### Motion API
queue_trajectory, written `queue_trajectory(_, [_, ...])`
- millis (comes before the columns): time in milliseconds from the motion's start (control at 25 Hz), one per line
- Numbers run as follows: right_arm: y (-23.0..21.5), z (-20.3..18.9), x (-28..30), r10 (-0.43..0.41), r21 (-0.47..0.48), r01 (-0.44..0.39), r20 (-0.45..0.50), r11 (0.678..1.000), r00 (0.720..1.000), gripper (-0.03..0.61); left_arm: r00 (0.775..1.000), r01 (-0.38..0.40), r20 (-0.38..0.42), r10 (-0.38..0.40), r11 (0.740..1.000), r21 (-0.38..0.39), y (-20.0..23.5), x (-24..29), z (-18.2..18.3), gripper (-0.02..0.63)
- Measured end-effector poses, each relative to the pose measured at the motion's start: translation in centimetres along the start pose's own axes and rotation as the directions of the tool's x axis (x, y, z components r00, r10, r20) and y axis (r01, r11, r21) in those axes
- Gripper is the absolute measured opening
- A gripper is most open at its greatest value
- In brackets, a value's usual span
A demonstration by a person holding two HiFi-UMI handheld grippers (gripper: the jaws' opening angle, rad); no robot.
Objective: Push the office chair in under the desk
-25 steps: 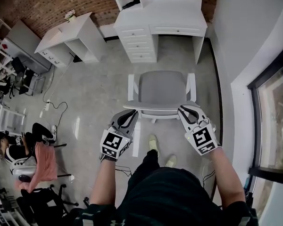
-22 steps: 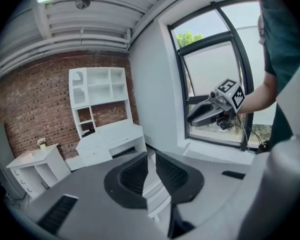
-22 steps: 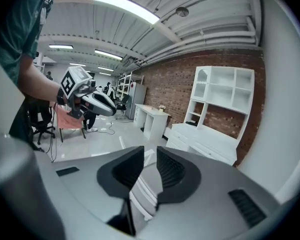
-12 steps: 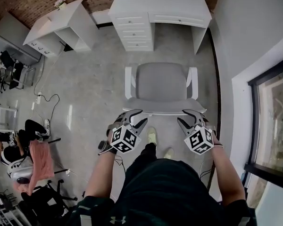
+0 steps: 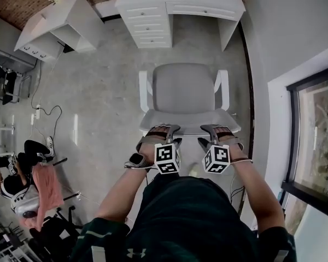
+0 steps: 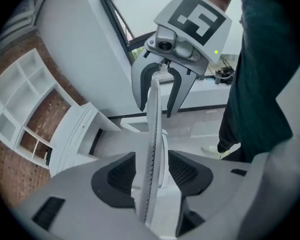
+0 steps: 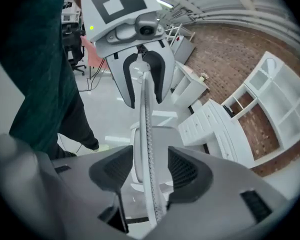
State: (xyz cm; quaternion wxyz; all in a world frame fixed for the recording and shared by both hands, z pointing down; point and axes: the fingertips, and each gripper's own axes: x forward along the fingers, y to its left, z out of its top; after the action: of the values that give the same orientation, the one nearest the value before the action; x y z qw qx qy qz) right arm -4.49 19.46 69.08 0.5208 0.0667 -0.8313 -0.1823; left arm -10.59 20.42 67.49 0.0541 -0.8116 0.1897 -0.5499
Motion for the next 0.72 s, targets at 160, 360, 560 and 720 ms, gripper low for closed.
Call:
queue_trajectory(160, [0.3,-1.0,3.1,0.001,-0.099,-0.010,-0.093,0.995,0.996,0.195,0.998,0.038,-0.049,-0.036,0.998,0.046,-0.6,2.5,-0.1,0.195])
queue_trajectory(360, [1.1,-2.8,6.3,-0.020,-0.179,-0.013,-0.179,0.984,0.984,0.193,0.991,0.057,-0.124,-0.043,0.992,0.111,-1.5,5.8,-0.6,0.192])
queue_trajectory(560, [0.1,-3.5,6.8,-0.054,-0.245,0.000,-0.212,0.969,0.976,0.102,0.984,0.019,-0.178,0.012,0.985,0.171,-0.1,6.9,-1.2,0.088])
queue_trajectory(720, [-0.7,-3.9,7.3,-0.065,-0.245,0.006,-0.235,0.969,0.970,0.015,0.975,0.000,-0.220,0.038,0.985,0.172,1.0,7.8,-1.7,0.009])
